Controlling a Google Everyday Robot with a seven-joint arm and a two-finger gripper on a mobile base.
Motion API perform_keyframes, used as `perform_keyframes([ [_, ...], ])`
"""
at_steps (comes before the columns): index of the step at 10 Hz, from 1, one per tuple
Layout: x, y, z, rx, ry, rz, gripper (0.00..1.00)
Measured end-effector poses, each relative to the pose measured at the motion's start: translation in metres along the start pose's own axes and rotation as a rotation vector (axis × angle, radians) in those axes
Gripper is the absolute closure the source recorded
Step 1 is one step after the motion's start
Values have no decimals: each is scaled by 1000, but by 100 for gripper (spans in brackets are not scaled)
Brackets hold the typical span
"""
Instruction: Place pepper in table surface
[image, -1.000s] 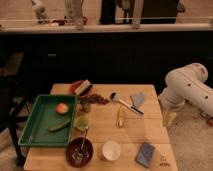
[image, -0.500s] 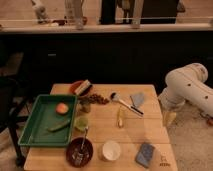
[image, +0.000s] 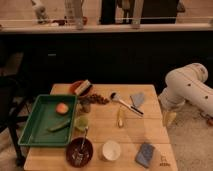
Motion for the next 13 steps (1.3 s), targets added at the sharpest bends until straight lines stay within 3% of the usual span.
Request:
perform_keyframes([
  [10, -3, 2, -4, -7, -14, -10, 20],
  [13, -48, 2, -13, -18, -45, -68, 20],
])
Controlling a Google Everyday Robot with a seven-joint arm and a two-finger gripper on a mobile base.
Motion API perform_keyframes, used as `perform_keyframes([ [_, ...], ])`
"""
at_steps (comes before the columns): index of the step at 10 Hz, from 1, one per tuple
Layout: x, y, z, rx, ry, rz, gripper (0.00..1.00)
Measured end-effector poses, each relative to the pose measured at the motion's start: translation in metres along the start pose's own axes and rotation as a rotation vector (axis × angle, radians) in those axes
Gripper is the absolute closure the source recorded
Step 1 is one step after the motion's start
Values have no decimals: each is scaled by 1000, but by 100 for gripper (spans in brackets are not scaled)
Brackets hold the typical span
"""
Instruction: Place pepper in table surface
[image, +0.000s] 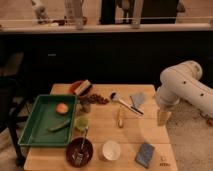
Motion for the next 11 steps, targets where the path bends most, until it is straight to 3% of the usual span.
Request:
perform_keyframes([
  [3, -43, -4, -7, -6, -27, -62, 20],
  [6, -63, -7, -11, -1, -36, -92, 20],
  [11, -60, -6, -11, -3, -35, -86, 20],
])
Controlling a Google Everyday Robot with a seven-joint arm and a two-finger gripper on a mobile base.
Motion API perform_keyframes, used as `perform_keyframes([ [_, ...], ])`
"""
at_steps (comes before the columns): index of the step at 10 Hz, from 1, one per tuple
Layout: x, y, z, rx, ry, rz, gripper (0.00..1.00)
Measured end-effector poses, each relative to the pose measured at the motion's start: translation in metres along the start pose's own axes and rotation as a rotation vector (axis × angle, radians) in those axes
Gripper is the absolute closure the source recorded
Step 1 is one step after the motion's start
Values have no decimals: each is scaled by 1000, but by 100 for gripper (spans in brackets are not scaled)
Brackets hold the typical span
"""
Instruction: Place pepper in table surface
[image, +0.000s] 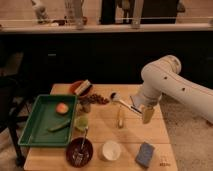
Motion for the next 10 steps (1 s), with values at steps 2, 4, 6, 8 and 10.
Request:
perform_keyframes([
  [2, 9, 8, -4, 33, -21, 60, 20],
  [4, 9, 16, -6, 57, -47, 132, 20],
  [6, -12, 7, -5, 77, -75, 131, 20],
  [8, -38, -4, -4, 90, -105, 120, 20],
  [10, -59, -18, -2, 99, -139, 103, 20],
])
